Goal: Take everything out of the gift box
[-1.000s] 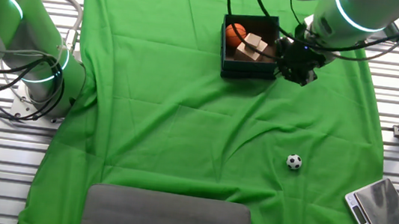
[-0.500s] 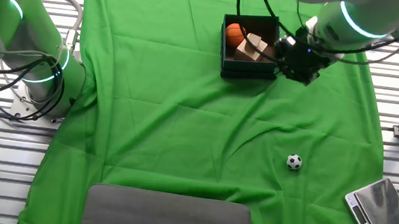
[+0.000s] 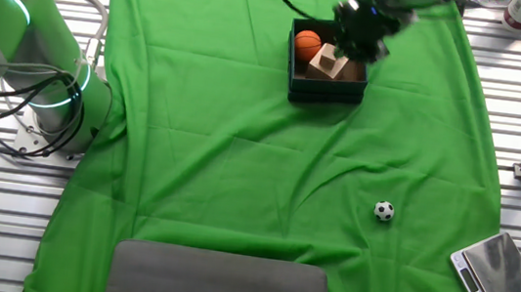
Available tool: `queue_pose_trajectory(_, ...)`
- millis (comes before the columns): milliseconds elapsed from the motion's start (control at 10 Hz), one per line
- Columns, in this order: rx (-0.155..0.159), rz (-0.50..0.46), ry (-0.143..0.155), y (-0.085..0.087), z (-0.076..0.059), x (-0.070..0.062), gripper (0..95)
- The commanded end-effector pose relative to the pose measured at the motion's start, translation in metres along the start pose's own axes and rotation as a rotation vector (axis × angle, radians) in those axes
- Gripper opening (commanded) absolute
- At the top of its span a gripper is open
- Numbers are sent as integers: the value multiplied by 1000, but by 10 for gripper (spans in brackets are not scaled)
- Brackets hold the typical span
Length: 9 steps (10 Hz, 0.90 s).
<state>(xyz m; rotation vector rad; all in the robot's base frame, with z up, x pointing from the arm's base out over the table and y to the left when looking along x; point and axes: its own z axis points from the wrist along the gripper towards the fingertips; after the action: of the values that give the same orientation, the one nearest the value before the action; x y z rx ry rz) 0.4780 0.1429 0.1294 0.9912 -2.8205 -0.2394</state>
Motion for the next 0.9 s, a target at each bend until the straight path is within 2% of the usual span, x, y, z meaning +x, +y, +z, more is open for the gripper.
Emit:
queue_pose_trajectory(100, 71, -81, -24, 10, 7, 0, 950)
queue_pose_trajectory(200, 85, -89, -24, 11, 9, -2, 950)
queue_pose_trajectory(400, 142, -134, -9, 12, 13, -6, 950)
queue_pose_trajectory(500, 153, -148, -14, 11, 16, -8, 950)
queue_pose_trajectory(900, 164, -196, -21, 5, 28, -8, 950)
